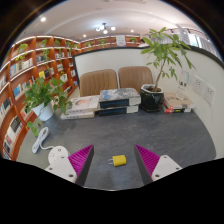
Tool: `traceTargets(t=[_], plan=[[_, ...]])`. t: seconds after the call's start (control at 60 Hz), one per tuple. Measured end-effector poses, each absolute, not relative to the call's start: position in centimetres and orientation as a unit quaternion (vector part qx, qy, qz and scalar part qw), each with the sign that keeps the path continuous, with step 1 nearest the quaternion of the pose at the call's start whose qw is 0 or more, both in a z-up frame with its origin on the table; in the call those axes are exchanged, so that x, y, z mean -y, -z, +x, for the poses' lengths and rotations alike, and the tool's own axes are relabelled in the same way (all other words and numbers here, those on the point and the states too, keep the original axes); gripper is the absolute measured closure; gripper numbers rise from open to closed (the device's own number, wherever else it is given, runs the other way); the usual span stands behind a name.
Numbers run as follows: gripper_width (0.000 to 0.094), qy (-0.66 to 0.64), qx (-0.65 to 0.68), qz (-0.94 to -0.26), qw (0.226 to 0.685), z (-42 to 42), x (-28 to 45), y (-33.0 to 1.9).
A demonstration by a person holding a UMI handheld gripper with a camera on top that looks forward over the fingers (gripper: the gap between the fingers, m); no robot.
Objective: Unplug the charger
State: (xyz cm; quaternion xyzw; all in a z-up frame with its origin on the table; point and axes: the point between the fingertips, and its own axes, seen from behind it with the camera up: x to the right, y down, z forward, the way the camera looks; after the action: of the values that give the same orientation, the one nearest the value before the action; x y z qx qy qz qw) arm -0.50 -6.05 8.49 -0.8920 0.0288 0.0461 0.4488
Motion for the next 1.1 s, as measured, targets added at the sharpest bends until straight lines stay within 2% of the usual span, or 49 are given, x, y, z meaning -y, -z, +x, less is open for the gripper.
traceTargets(t=[0.05, 0.167, 0.383, 0.683, 1.1], plan=[[0.0072, -0.043, -0.032, -0.886, 0.46, -0.8, 7.1, -10.8], [0.008, -0.041, -0.041, -0.876, 0.479, -2.5, 10.9, -15.6], [0.0081, -0.036, -0.027, -0.866, 0.497, -7.1, 18.0, -20.7], [0.008, -0.029, 0.003, -0.864, 0.502, -10.5, 23.4, -22.3], [0.0081, -0.025, 0.013, -0.86, 0.509, -11.5, 25.9, -23.0]])
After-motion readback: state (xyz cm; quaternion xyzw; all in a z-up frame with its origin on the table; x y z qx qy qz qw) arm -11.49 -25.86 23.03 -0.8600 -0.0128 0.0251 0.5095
